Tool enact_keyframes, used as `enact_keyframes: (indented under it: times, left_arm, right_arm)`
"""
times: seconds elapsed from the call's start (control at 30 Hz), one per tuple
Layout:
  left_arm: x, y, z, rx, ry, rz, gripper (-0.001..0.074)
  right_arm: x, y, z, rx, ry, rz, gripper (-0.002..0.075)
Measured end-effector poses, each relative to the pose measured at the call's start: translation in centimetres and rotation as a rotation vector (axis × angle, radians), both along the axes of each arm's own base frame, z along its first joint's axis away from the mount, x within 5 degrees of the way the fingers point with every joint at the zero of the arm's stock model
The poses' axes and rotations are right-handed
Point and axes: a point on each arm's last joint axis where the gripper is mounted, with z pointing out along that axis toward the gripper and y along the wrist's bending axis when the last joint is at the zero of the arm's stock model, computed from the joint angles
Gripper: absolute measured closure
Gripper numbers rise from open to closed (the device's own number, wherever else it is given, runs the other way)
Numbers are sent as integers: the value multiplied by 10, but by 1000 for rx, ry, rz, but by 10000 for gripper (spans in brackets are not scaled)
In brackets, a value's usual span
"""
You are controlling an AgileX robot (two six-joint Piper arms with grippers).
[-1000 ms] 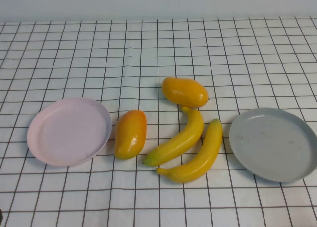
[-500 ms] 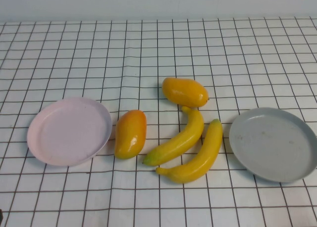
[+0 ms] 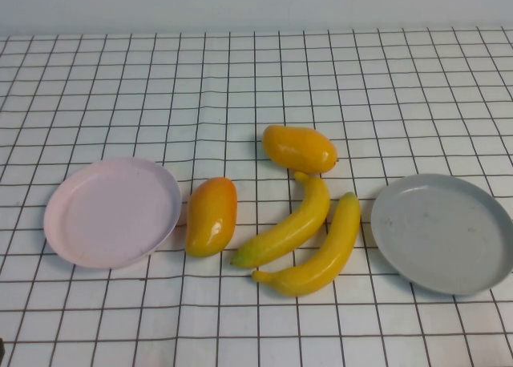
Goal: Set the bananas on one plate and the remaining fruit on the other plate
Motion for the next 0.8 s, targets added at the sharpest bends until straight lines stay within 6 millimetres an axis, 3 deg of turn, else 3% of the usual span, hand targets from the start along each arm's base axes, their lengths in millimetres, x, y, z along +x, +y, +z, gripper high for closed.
enact_keyframes:
  times: [0.37,0.43,0.57,0.67,0.8]
  left_arm:
    - [1,0,3,-26,-26,5,737]
    - [2,-3,7,-218,-59,24,737]
    - [3,-6,22,-868,-120,93,737]
    - [4,-4,28,-1060,-158,118,737]
    - [4,2,35,-1118,-250,138,737]
  right_arm:
    - [0,0,0,0,0,0,742]
    - [0,0,0,0,0,0,742]
    - [0,0,0,0,0,0,742]
    - [0,0,0,0,0,0,742]
    - [0,0,0,0,0,0,742]
